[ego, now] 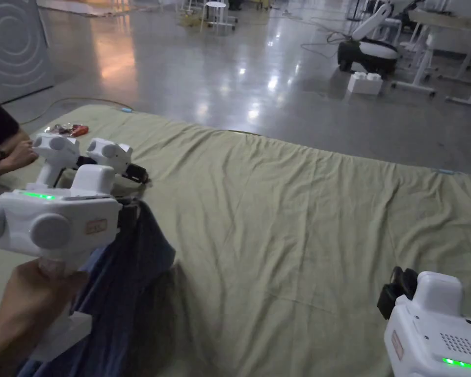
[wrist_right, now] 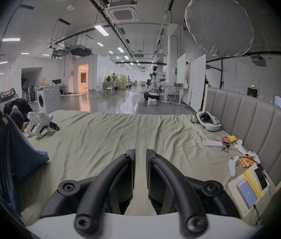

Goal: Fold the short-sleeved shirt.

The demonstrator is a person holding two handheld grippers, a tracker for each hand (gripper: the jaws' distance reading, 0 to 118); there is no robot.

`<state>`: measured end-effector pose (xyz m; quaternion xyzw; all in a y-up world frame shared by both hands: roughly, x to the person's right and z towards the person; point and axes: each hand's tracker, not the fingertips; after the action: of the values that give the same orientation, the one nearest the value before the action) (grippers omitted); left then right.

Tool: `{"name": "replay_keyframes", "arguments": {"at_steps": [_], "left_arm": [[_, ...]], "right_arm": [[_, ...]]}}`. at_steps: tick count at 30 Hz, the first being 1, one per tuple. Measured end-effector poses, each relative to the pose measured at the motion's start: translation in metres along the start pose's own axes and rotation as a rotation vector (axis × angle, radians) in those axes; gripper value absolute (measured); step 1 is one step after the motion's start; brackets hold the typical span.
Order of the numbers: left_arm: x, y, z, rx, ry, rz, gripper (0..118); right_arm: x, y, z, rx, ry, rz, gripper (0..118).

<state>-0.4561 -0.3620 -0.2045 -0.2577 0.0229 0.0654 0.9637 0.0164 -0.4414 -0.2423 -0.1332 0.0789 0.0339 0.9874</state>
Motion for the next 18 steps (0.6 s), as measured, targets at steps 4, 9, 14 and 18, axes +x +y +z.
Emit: {"name": "replay_keyframes", "arguments": {"at_steps": [4,9,14,18], "left_arm": [[0.048,0.037,-0.007,0.063,-0.11,-0.082,5],[0.133,0.059,-0.028,0.088,-0.286,-0.113,5],[0.224,0.056,-0.055,0.045,-0.444,-0.188,5],[0.289,0.03,-0.077,-0.022,-0.523,-0.265,5]], "right_arm": [[0.017,0.003,0.008,0.02,-0.035,-0.022,16],[0.042,0.003,0.021,0.029,-0.084,-0.048,16],[0.071,-0.002,0.036,0.032,-0.145,-0.063,16],[0.095,-0.007,0.046,0.023,-0.194,-0.084,16]]}}
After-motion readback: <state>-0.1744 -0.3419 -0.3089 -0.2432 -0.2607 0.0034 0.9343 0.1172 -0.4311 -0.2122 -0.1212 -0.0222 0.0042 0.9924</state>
